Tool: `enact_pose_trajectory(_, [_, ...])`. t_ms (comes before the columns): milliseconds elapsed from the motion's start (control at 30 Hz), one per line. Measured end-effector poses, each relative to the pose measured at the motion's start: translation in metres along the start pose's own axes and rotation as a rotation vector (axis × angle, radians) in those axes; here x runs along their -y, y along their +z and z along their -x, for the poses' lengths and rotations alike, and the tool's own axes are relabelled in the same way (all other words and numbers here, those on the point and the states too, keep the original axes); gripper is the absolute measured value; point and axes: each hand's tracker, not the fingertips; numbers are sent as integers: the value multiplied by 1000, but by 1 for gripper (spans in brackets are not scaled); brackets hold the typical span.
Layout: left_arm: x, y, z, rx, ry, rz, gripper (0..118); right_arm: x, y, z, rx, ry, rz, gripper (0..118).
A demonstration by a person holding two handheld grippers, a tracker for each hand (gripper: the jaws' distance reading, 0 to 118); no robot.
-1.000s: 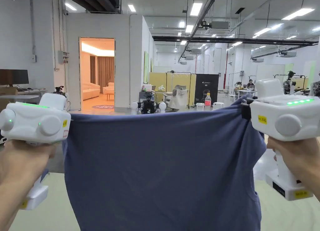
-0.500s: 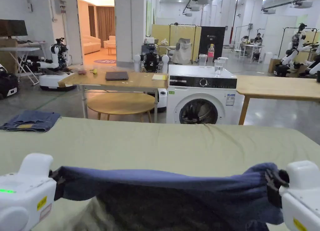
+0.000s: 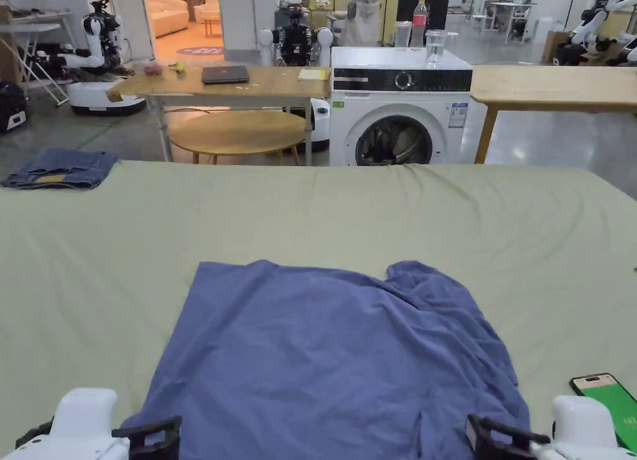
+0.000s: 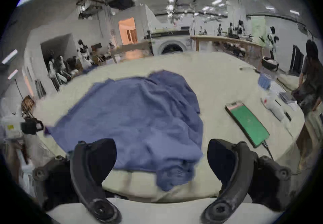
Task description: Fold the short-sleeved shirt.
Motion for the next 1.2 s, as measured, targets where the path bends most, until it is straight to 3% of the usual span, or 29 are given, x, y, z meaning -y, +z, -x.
enact_pose_trajectory(133, [-31,19,-23,19,-18,-101,113,-27,19,33,-24,90,-130,106])
enact_pose_trajectory(167, [-36,23,-26,28,-15,-105,111,-30,22,38,-30,104,-164,101])
enact_pose_trajectory(200, [-40,25,-26,43,-5,-112,100,-28,23,43,-34,123,-190,81])
enact_pose_trajectory(233, [-40,26,-26,50,-1,-103,54,-28,23,48,-4,147,-198,22])
enact_pose_trajectory(267, [-39,23,-25,42,0,-87,8,-26,20,53,63,171,-190,0])
enact_pose_trajectory(300, [-34,23,-23,32,-6,-83,0,-17,18,53,37,163,-195,0])
enact_pose_trajectory(367, [-24,23,-7,65,27,-36,0,-7,15,50,-34,121,-142,0])
enact_pose_trajectory(533, [14,23,31,18,58,77,0,16,13,44,11,147,-103,0])
enact_pose_trajectory(633, [37,21,51,119,68,156,0,23,10,37,26,134,-60,0])
enact_pose_trajectory(667, [44,20,53,147,58,168,5,28,8,34,31,128,-50,0])
enact_pose_trajectory(700, [49,21,52,120,41,154,38,32,7,31,34,121,-39,0])
enact_pose_trajectory(733, [52,17,52,105,14,157,101,29,7,28,36,116,-27,0])
enact_pose_trajectory(767, [55,10,52,115,-5,204,118,31,6,26,40,115,-21,0])
enact_pose_trajectory(933, [55,-23,57,128,44,228,112,33,5,12,79,117,6,0])
enact_pose_trajectory(967, [54,-31,57,121,46,236,104,33,5,8,85,115,10,0])
enact_pose_trajectory(1033, [54,-44,61,133,71,256,61,29,7,2,110,110,18,0])
enact_pose_trajectory(1067, [54,-51,61,144,84,274,46,30,7,-3,120,106,21,0])
enact_pose_trajectory(1100, [55,-58,60,147,82,291,46,30,8,-7,130,100,25,0])
enact_pose_trajectory(1133, [56,-63,57,154,80,307,0,29,9,-10,140,94,29,0])
enact_pose_trajectory(1200, [54,-56,52,158,70,289,0,29,12,-17,162,93,39,0])
